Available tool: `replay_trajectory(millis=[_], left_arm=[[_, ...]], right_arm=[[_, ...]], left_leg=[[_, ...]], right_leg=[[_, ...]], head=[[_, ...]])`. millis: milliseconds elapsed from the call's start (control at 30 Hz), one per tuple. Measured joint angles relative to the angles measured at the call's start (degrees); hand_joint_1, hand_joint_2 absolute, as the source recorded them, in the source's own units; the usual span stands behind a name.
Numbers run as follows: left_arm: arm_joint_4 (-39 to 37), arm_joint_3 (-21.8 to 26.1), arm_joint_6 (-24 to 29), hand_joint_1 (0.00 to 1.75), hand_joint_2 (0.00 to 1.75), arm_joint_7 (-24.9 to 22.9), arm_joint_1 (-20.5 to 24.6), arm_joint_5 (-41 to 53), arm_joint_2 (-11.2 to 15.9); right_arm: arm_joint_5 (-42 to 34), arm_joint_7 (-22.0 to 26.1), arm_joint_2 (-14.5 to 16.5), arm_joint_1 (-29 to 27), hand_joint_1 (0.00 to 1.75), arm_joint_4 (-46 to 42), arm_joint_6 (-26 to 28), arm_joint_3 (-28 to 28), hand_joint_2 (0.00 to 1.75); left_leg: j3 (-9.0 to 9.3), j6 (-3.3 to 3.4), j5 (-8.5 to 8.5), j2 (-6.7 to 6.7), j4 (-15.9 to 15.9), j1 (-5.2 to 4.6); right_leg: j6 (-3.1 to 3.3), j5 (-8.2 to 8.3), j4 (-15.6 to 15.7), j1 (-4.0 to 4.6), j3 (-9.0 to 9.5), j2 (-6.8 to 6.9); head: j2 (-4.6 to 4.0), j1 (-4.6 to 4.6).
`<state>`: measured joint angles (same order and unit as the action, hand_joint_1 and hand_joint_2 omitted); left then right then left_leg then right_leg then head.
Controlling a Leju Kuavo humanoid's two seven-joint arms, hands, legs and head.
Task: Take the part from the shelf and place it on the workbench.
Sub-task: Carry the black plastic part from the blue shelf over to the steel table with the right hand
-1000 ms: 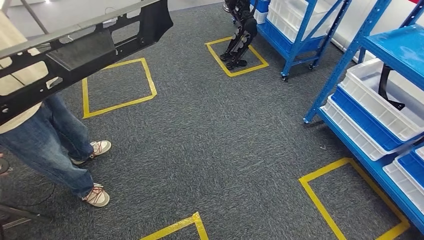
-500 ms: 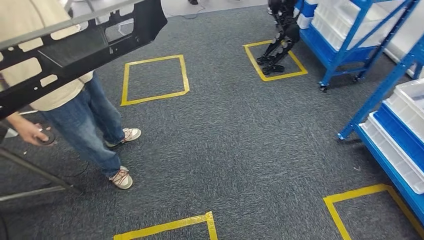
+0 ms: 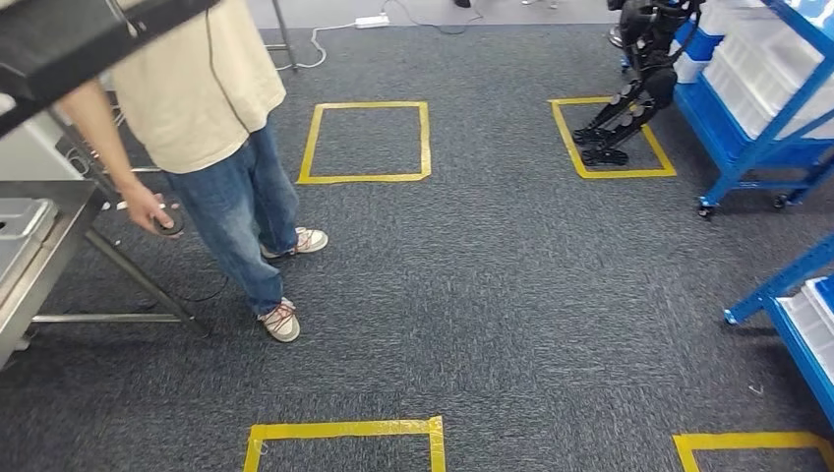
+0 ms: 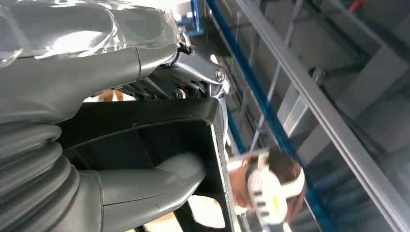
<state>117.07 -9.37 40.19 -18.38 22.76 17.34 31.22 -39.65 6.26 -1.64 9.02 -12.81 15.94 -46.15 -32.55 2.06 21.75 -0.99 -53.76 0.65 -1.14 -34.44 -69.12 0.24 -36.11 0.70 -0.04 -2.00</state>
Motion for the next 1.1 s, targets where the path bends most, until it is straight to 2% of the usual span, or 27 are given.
replay_trajectory(millis=[33,67,100,133,200,233,267,333,367,400,467,500,533,567,600,633,700,733,767,833,867,933,967,1000,1033,1067,1100], left_arm=[[0.10,0.12,0.01,1.75,1.75,0.00,0.04,0.01,-0.12],[0.16,0.22,-0.01,1.75,1.75,0.01,0.05,0.03,-0.21],[0.21,0.30,-0.02,1.75,1.75,0.01,0.06,0.05,-0.31],[0.28,0.36,-0.03,1.75,1.75,0.03,0.11,0.08,-0.38],[0.40,0.43,-0.06,1.75,1.75,-0.03,0.39,-0.14,-0.52],[0.42,0.38,-0.13,1.75,1.75,-0.24,0.64,-0.56,-0.57],[0.43,0.28,-0.27,1.75,1.75,-0.62,0.85,-1.13,-0.60],[0.41,-0.06,-0.60,1.75,1.75,-1.58,1.09,-2.32,-0.55],[0.41,-0.28,-0.72,1.75,1.75,-1.95,1.18,-2.67,-0.46],[0.39,-0.57,-0.82,1.75,1.75,-2.20,1.38,-2.93,-0.37],[0.35,-1.20,-0.97,1.75,1.75,-2.45,1.84,-3.29,-0.25],[0.33,-1.56,-1.04,1.75,1.75,-2.56,1.99,-3.46,-0.25],[0.29,-1.92,-1.14,1.75,1.75,-2.68,2.05,-3.64,-0.25],[0.26,-2.33,-1.34,1.75,1.75,-2.91,2.10,-3.85,-0.24],[0.21,-2.76,-1.58,1.75,1.75,-3.20,2.20,-4.05,-0.24],[0.17,-3.21,-1.84,1.75,1.75,-3.49,2.39,-4.24,-0.20],[0.11,-4.00,-2.26,1.75,1.75,-3.97,3.09,-4.37,-0.09],[0.10,-4.35,-2.40,1.75,1.75,-4.14,3.50,-4.30,-0.01],[0.09,-4.68,-2.50,1.75,1.75,-4.26,3.83,-4.20,0.08],[0.08,-5.32,-2.55,1.75,1.75,-4.38,4.14,-3.91,0.25],[0.07,-5.60,-2.52,1.75,1.75,-4.41,4.17,-3.69,0.34],[0.03,-6.18,-2.42,1.75,1.75,-4.51,4.49,-3.15,0.50],[0.01,-6.50,-2.35,1.75,1.75,-4.56,4.63,-2.92,0.51],[0.00,-6.85,-2.27,1.75,1.75,-4.62,4.78,-2.72,0.52],[-0.02,-7.16,-2.18,1.75,1.75,-4.67,4.78,-2.56,0.50],[-0.03,-7.46,-2.09,1.75,1.75,-4.80,4.78,-2.45,0.49],[-0.06,-7.73,-2.02,1.75,1.75,-4.98,4.78,-2.35,0.49]], right_arm=[[0.00,-0.06,0.01,-0.08,0.00,0.00,-0.04,-0.09,0.00],[0.00,-0.10,0.01,-0.14,0.00,0.00,-0.08,-0.16,0.00],[0.01,-0.10,0.02,-0.18,0.00,0.00,-0.13,-0.21,0.00],[0.01,-0.11,0.02,-0.20,0.00,0.00,-0.15,-0.25,0.00],[-0.03,-0.18,0.08,-0.33,0.00,0.00,-0.21,-0.31,0.00],[-0.09,-0.30,0.10,-0.36,0.00,0.00,-0.24,-0.34,0.00],[-0.21,-0.41,0.14,-0.35,0.00,0.00,-0.27,-0.38,0.00],[-0.43,-0.60,0.15,-0.15,0.00,0.00,-0.34,-0.44,0.00],[-0.51,-0.62,0.14,-0.10,0.00,0.00,-0.38,-0.45,0.00],[-0.53,-0.65,0.12,-0.13,0.00,0.00,-0.43,-0.47,0.00],[-0.60,-0.68,0.07,-0.37,0.00,0.00,-0.52,-0.49,0.00],[-0.64,-0.68,0.07,-0.52,0.00,0.00,-0.55,-0.49,0.00],[-0.69,-0.68,0.07,-0.63,0.00,0.00,-0.57,-0.50,0.00],[-0.75,-0.68,0.07,-0.69,0.00,0.00,-0.57,-0.50,0.00],[-0.82,-0.68,0.07,-0.69,0.00,0.00,-0.57,-0.51,0.00],[-0.87,-0.66,0.07,-0.65,0.00,0.00,-0.57,-0.51,0.00],[-0.88,-0.58,0.10,-0.55,0.00,0.00,-0.57,-0.51,0.00],[-0.82,-0.54,0.12,-0.52,0.00,0.00,-0.57,-0.52,0.00],[-0.76,-0.52,0.13,-0.50,0.00,0.00,-0.57,-0.52,0.00],[-0.70,-0.51,0.14,-0.35,0.00,0.00,-0.57,-0.54,0.00],[-0.72,-0.51,0.13,-0.28,0.00,0.00,-0.57,-0.54,0.00],[-0.79,-0.54,0.10,-0.28,0.00,0.00,-0.58,-0.54,0.00],[-0.84,-0.57,0.09,-0.38,0.00,0.00,-0.58,-0.54,0.00],[-0.90,-0.61,0.09,-0.49,0.00,0.00,-0.59,-0.55,0.00],[-0.95,-0.64,0.09,-0.62,0.00,0.00,-0.61,-0.56,0.00],[-0.97,-0.68,0.09,-0.73,0.00,0.00,-0.66,-0.57,0.00],[-1.00,-0.69,0.09,-0.86,0.00,0.00,-0.70,-0.57,0.00]], left_leg=[[-0.01,-0.01,-0.01,-0.78,-0.02,0.03],[0.00,-0.03,-0.02,-1.63,-0.05,0.08],[0.04,-0.09,-0.03,-2.51,-0.11,0.17],[0.06,-0.22,-0.02,-3.38,-0.21,0.32],[-0.21,-0.79,0.04,-5.00,-0.60,0.53],[-0.51,-1.23,0.00,-5.78,-0.76,0.63],[-0.81,-1.70,-0.12,-6.52,-0.77,0.75],[-1.28,-2.56,-0.50,-7.84,-0.52,1.20],[-1.69,-2.81,-0.28,-7.10,-0.90,1.26],[-2.48,-2.99,0.55,-5.57,-2.29,1.19],[-5.65,-3.14,4.06,-1.46,-9.16,0.87],[-7.59,-3.18,5.95,-0.45,-13.62,0.82],[-9.17,-3.17,7.23,-0.06,-17.26,0.80],[-9.83,-3.08,7.56,0.07,-19.00,0.75],[-9.20,-2.90,6.83,0.18,-18.16,0.65],[-7.31,-2.59,5.25,0.66,-14.80,0.44],[-2.52,-1.62,2.16,3.50,-5.93,-0.54],[-0.97,-1.15,1.33,4.82,-2.79,-1.07],[-0.35,-0.83,1.14,5.58,-1.34,-1.51],[-0.27,-0.43,1.01,4.62,-0.75,-1.72],[-0.02,-0.26,0.78,3.90,-0.40,-1.54],[0.54,0.27,0.21,2.57,0.30,-0.95],[0.64,0.42,0.06,1.93,0.44,-0.71],[0.61,0.55,-0.01,1.23,0.46,-0.58],[0.60,0.57,-0.01,0.44,0.47,-0.49],[0.60,0.55,0.00,-0.42,0.44,-0.40],[0.64,0.48,0.02,-1.32,0.38,-0.26]], right_leg=[[-0.16,-0.87,-3.12,-0.18,-1.57,-0.29],[-0.31,-0.53,-4.08,-0.40,-2.16,-0.36],[-0.45,0.88,-2.72,-0.66,-1.67,-0.50],[-0.63,3.10,0.81,-1.00,-0.14,-1.04],[-1.13,6.81,8.91,-1.84,3.25,-4.12],[-1.28,7.67,11.40,-2.04,4.24,-5.33],[-1.28,7.85,12.47,-2.01,4.62,-6.00],[-0.68,8.03,12.70,-1.63,4.70,-4.60],[-0.26,8.20,12.81,-1.54,4.70,-3.81],[0.15,8.38,12.95,-1.48,4.67,-2.99],[0.67,8.52,13.06,-1.14,4.53,-1.42],[0.81,8.50,13.06,-0.92,4.45,-0.62],[0.90,8.45,13.06,-0.73,4.41,0.19],[0.99,8.40,13.05,-0.57,4.39,1.00],[1.05,8.35,13.05,-0.43,4.42,1.75],[1.11,8.28,13.05,-0.31,4.49,2.50],[1.08,8.11,13.01,-0.02,4.65,3.83],[1.00,8.02,12.99,0.12,4.69,4.46],[0.86,7.92,12.98,0.24,4.73,5.06],[0.54,7.74,13.12,0.31,4.95,6.41],[0.30,7.44,12.91,0.24,5.05,6.15],[-0.20,5.28,9.65,0.04,3.92,3.38],[-0.45,3.46,6.15,-0.14,2.38,1.42],[-0.66,1.60,2.01,-0.28,0.40,0.23],[-0.88,0.33,-1.61,-0.44,-1.44,-0.29],[-1.12,0.11,-3.55,-0.66,-2.56,-0.44],[-1.36,1.04,-3.24,-0.92,-2.60,-0.49]], head=[[0.00,0.01],[0.00,0.01],[0.00,0.00],[0.00,-0.01],[0.00,-0.01],[0.00,-0.01],[0.00,-0.02],[0.00,-0.04],[0.00,-0.10],[0.00,-0.17],[0.00,-0.30],[0.00,-0.33],[0.00,-0.33],[0.00,-0.34],[0.01,-0.34],[0.01,-0.34],[0.01,-0.34],[0.00,-0.34],[0.00,-0.34],[0.01,-0.34],[0.01,-0.34],[0.00,-0.29],[0.00,-0.26],[0.00,-0.22],[0.00,-0.20],[0.00,-0.19],[0.00,-0.18]])
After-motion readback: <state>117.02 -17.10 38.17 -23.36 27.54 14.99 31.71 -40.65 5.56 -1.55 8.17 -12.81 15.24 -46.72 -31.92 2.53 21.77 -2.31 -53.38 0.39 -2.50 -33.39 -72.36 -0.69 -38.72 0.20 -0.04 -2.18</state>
